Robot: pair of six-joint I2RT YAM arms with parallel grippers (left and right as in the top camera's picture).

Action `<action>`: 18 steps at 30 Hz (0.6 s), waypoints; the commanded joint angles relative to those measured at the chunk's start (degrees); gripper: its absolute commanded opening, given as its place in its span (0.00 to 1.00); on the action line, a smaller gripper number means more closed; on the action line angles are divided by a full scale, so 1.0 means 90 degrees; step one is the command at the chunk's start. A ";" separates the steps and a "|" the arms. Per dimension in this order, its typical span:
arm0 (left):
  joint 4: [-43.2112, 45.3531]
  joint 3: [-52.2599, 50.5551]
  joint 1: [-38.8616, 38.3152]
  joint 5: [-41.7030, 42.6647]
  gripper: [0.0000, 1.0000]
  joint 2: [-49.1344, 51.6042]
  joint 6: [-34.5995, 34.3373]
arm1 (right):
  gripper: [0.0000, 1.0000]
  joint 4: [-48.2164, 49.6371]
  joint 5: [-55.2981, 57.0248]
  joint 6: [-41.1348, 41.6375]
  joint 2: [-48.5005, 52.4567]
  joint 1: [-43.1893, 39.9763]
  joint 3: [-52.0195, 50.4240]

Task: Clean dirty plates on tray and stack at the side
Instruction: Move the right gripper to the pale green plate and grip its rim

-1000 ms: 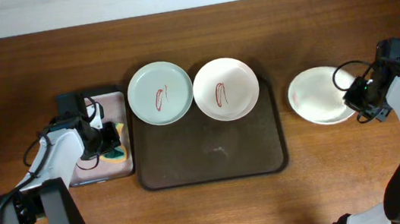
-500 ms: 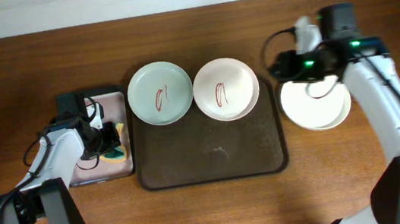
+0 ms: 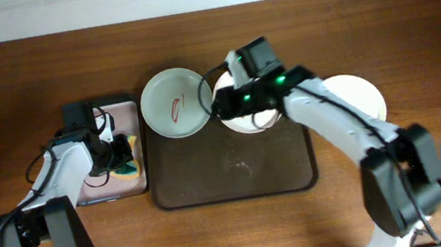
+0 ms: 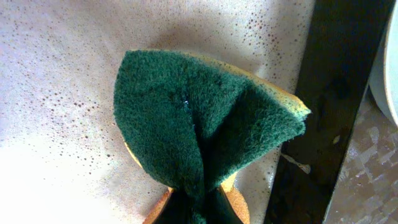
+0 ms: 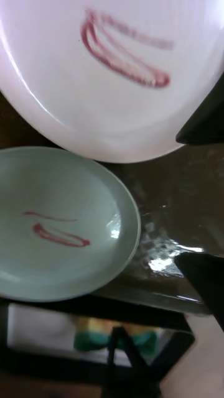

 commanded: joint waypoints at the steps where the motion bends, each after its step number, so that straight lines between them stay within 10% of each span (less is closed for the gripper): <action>1: 0.0029 0.0058 -0.0007 0.0117 0.00 0.0039 0.0124 | 0.57 0.0313 0.0342 0.0845 0.0457 0.0301 0.0090; 18: 0.0034 0.0058 -0.0007 0.0117 0.00 0.0039 0.0124 | 0.48 0.0957 0.1309 0.2331 0.1251 0.0877 0.0087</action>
